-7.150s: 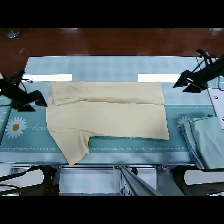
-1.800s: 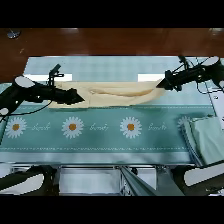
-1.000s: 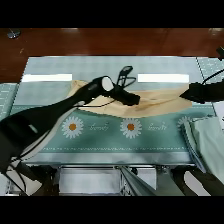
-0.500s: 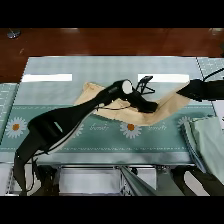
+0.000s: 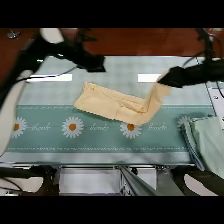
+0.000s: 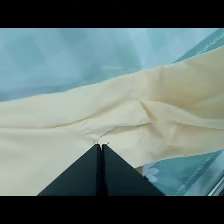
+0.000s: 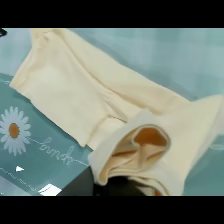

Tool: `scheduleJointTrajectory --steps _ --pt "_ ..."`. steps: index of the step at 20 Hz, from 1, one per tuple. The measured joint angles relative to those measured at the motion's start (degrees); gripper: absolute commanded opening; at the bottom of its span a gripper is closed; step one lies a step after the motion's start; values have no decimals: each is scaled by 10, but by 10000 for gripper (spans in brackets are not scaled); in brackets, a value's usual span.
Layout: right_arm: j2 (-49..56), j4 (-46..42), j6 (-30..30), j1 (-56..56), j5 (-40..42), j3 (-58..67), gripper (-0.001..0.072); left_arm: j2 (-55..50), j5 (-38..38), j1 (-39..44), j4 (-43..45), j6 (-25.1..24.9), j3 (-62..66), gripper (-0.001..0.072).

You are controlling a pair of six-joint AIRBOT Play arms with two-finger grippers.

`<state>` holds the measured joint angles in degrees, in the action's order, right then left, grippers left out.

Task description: Fold the shirts.

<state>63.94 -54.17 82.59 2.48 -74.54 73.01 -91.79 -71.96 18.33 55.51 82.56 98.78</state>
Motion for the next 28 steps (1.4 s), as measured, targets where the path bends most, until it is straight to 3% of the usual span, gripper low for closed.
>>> scheduleJointTrajectory --steps 6,11,12,13,14,15,20,23,26,28 --pt "225 2 35 171 37 203 28 326 71 -102 30 -15 -298 22" --pt "414 14 66 264 63 363 36 519 118 -125 33 22 -533 22" --pt "447 22 70 276 71 388 142 539 122 -126 30 29 -564 22" --pt "473 33 72 286 79 405 306 551 125 -127 29 34 -586 22" --pt "498 47 75 295 88 418 571 560 132 -128 27 36 -605 22" --pt "516 62 77 300 94 427 635 566 137 -128 24 39 -620 22" --pt "533 146 50 275 89 447 632 559 194 -129 21 45 -652 23" --pt "480 174 36 193 10 448 632 545 212 -129 21 45 -657 23" --pt "381 115 8 95 -95 403 632 530 221 -129 20 41 -659 23" --pt "293 39 3 43 -115 312 632 520 222 -129 20 38 -660 23"
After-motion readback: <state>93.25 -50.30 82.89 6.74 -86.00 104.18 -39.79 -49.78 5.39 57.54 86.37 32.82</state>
